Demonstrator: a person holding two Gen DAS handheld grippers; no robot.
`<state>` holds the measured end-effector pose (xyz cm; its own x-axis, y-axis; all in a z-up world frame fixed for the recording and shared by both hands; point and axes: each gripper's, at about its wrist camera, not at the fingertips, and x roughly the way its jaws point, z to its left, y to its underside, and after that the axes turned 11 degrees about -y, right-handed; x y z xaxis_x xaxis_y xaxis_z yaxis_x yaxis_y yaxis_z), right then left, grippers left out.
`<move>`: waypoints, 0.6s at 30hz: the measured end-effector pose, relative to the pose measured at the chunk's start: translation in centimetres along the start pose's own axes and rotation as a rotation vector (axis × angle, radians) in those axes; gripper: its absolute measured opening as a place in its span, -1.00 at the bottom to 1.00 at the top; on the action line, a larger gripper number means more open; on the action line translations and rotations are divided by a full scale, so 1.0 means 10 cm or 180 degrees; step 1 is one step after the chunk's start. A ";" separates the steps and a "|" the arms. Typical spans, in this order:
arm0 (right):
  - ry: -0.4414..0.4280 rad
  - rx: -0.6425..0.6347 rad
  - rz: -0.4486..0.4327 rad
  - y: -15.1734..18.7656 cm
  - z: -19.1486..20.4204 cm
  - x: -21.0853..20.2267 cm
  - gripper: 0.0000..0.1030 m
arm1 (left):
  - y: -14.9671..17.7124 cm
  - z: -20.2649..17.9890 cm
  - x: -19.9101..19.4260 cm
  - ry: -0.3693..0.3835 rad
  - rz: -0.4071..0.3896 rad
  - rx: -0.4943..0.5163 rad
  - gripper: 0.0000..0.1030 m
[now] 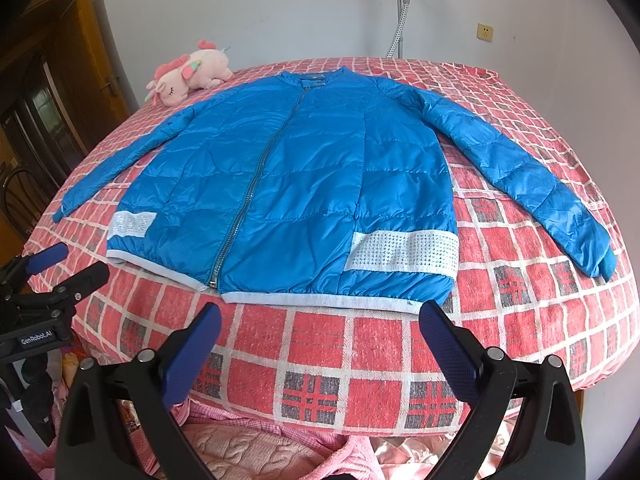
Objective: Fold large clothes
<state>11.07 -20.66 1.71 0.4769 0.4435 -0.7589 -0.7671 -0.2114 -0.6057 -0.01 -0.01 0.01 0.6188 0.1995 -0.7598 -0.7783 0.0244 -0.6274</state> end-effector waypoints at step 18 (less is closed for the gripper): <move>0.0005 -0.0008 -0.0012 0.00 0.01 -0.01 0.92 | 0.00 0.00 0.00 -0.0008 -0.0004 0.0007 0.94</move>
<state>10.98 -20.66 1.85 0.4805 0.4429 -0.7569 -0.7641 -0.2121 -0.6092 -0.02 -0.03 0.01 0.6195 0.2018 -0.7586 -0.7777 0.0269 -0.6280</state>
